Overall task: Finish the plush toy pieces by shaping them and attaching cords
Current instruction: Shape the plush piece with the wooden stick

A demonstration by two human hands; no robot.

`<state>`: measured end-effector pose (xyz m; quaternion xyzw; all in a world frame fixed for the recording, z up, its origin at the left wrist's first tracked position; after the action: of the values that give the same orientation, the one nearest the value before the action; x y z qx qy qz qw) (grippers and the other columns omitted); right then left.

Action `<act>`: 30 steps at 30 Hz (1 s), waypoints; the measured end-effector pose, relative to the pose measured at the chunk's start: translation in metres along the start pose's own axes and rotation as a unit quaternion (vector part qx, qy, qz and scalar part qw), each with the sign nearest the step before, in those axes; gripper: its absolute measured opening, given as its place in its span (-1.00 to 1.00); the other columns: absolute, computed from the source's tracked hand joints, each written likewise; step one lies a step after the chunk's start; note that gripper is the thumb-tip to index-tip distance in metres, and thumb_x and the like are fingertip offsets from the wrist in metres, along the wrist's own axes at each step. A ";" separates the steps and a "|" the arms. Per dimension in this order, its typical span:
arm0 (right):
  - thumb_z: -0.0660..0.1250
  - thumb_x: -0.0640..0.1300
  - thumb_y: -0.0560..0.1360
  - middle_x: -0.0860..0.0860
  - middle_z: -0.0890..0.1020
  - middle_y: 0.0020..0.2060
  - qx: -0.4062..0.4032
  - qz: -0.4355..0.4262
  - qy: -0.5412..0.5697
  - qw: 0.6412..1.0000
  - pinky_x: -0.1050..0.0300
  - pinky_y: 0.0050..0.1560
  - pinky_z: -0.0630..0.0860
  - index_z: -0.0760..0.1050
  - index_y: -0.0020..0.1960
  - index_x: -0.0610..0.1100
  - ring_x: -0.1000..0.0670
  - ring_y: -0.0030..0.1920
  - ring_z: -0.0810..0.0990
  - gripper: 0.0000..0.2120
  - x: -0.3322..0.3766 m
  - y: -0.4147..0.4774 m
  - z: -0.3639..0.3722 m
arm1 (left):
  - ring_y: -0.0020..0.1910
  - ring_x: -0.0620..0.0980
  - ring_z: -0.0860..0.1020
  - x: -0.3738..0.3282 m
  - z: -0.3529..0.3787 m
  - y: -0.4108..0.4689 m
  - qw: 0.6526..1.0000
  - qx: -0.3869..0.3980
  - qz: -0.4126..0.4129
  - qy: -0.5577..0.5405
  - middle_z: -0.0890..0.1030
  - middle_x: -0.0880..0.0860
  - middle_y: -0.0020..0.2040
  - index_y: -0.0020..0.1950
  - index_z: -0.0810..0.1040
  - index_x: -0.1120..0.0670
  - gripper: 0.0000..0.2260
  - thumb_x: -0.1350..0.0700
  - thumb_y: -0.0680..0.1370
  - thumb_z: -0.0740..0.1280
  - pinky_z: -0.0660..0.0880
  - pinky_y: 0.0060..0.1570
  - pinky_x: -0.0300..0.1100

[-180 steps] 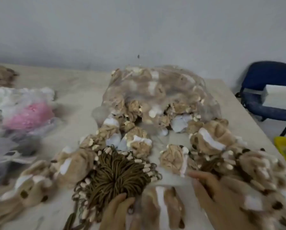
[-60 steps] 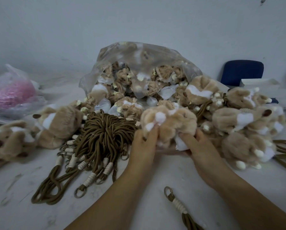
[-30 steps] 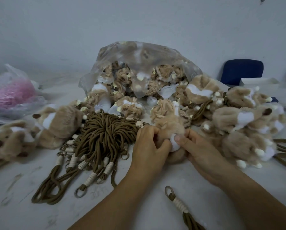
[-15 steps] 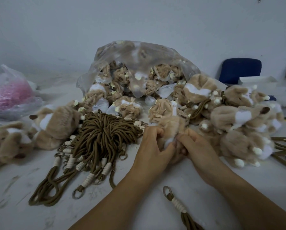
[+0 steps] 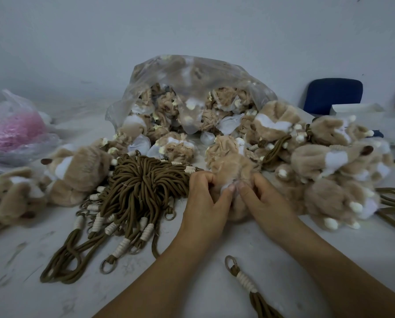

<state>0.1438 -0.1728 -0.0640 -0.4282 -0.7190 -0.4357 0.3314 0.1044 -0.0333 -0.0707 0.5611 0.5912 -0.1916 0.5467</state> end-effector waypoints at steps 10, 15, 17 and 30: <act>0.26 -0.12 0.48 0.20 0.42 -0.44 0.038 -0.153 -0.107 0.982 0.36 -0.41 0.29 0.19 -0.34 0.09 0.17 -0.43 0.37 -0.67 0.029 -0.014 0.021 | -0.26 -0.29 0.43 0.016 -0.009 0.005 0.994 -0.065 -0.065 -0.057 0.49 0.01 -0.07 -0.09 0.38 -0.01 -0.89 0.11 0.55 0.31 0.39 -0.28 -0.43; 0.25 0.03 0.45 0.17 0.42 -0.41 0.006 -0.136 -0.082 0.987 0.33 -0.40 0.30 0.21 -0.32 0.03 0.16 -0.41 0.37 -0.73 0.028 -0.014 0.019 | -0.36 -0.27 0.39 0.011 -0.013 0.005 0.993 -0.082 -0.057 -0.066 0.45 -0.09 -0.26 -0.20 0.36 0.00 -0.86 -0.02 0.42 0.27 0.36 -0.34 -0.43; 0.27 0.09 0.45 0.15 0.43 -0.35 0.004 -0.112 -0.072 0.991 0.37 -0.35 0.33 0.27 -0.25 0.04 0.19 -0.35 0.41 -0.78 0.023 -0.013 0.019 | -0.40 -0.27 0.39 0.010 -0.012 0.005 0.992 -0.075 -0.053 -0.081 0.44 -0.16 -0.36 -0.24 0.35 -0.01 -0.86 -0.01 0.42 0.27 0.35 -0.39 -0.43; 0.29 -0.04 0.55 0.14 0.52 -0.39 -0.053 0.010 0.021 0.998 0.44 -0.37 0.36 0.31 -0.27 0.00 0.28 -0.38 0.47 -0.74 0.000 -0.002 -0.004 | -0.25 -0.32 0.55 0.005 0.012 -0.001 0.990 0.082 -0.051 -0.099 0.60 -0.21 -0.22 -0.06 0.47 -0.16 -0.75 -0.26 0.40 0.34 0.42 -0.33 -0.43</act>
<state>0.1423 -0.1775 -0.0634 -0.4432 -0.6834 -0.4790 0.3272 0.1100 -0.0416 -0.0795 0.5511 0.5449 -0.3214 0.5441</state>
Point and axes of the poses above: each hand's wrist, its own y-axis towards the middle knuckle, its own z-axis out of the palm, x = y × z, the point moved 6 cm from there along y, towards the middle knuckle
